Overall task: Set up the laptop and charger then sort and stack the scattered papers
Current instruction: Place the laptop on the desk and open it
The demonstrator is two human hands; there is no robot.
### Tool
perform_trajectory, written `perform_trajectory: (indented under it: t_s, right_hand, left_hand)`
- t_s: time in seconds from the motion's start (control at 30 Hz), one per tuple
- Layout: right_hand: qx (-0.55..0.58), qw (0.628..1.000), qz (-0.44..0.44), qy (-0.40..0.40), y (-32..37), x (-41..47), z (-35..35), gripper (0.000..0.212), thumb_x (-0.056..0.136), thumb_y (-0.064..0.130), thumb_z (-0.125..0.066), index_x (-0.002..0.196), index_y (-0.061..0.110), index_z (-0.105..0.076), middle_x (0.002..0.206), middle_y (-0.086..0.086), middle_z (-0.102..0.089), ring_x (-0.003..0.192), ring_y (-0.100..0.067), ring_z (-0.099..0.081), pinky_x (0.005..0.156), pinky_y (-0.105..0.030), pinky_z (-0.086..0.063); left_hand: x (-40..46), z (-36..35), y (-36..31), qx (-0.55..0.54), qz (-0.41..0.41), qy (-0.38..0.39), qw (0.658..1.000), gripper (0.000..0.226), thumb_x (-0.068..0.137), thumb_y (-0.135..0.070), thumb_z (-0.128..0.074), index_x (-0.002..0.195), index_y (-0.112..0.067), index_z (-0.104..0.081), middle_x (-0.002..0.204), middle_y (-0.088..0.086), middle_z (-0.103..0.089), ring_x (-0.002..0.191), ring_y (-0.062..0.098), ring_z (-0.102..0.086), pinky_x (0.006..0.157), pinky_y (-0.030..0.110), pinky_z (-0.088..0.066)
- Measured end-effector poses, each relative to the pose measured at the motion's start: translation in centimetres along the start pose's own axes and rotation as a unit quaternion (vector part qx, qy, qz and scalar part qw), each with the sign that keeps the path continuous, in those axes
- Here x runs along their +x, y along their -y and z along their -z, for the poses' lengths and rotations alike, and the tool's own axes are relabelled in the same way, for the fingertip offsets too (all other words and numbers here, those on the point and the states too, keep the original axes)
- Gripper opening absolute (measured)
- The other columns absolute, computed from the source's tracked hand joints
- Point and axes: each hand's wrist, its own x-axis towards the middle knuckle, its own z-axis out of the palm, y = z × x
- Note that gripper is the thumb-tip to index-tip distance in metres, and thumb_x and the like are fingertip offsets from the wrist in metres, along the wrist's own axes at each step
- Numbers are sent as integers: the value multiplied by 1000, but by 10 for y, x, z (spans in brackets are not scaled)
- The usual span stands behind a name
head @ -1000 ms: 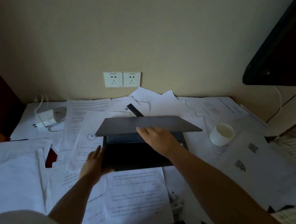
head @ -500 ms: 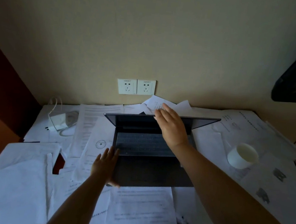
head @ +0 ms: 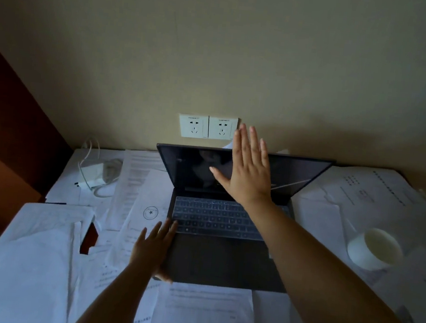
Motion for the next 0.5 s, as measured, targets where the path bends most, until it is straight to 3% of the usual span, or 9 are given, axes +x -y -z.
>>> perform_trajectory:
  t_s: [0.1,0.27,0.43,0.5]
  right_hand:
    - [0,999,-35,31,1,19,-4,99,85,75,-25,150,5,1,159,-13,-9,147,-27,-6,117,-47,0]
    - [35,992,-71,94,-3,54,-15,101,81,80,-20,149,12,13,159,-9,7,146,-27,11,114,-52,12]
    - [82,985,-39,149,-17,86,-25,103,79,81,-30,152,16,1,160,-8,-1,146,-30,10,113,-56,6]
    - [87,984,-33,153,-19,93,-30,103,78,81,-32,152,16,-2,160,-9,-4,146,-31,9,113,-57,6]
  left_hand:
    - [0,1,-1,8,7,12,1000,143,60,-60,-79,145,-15,27,157,7,21,147,29,10,117,50,3]
    - [1,2,-2,11,16,20,1000,138,67,-57,-76,140,-14,32,157,7,23,146,29,12,118,50,3]
    - [1,3,2,-3,22,30,999,141,62,-59,-77,146,-12,27,156,5,26,147,29,12,117,50,1]
    - [0,3,2,13,18,26,999,134,69,-57,-74,144,-14,29,153,5,28,147,29,12,117,50,0]
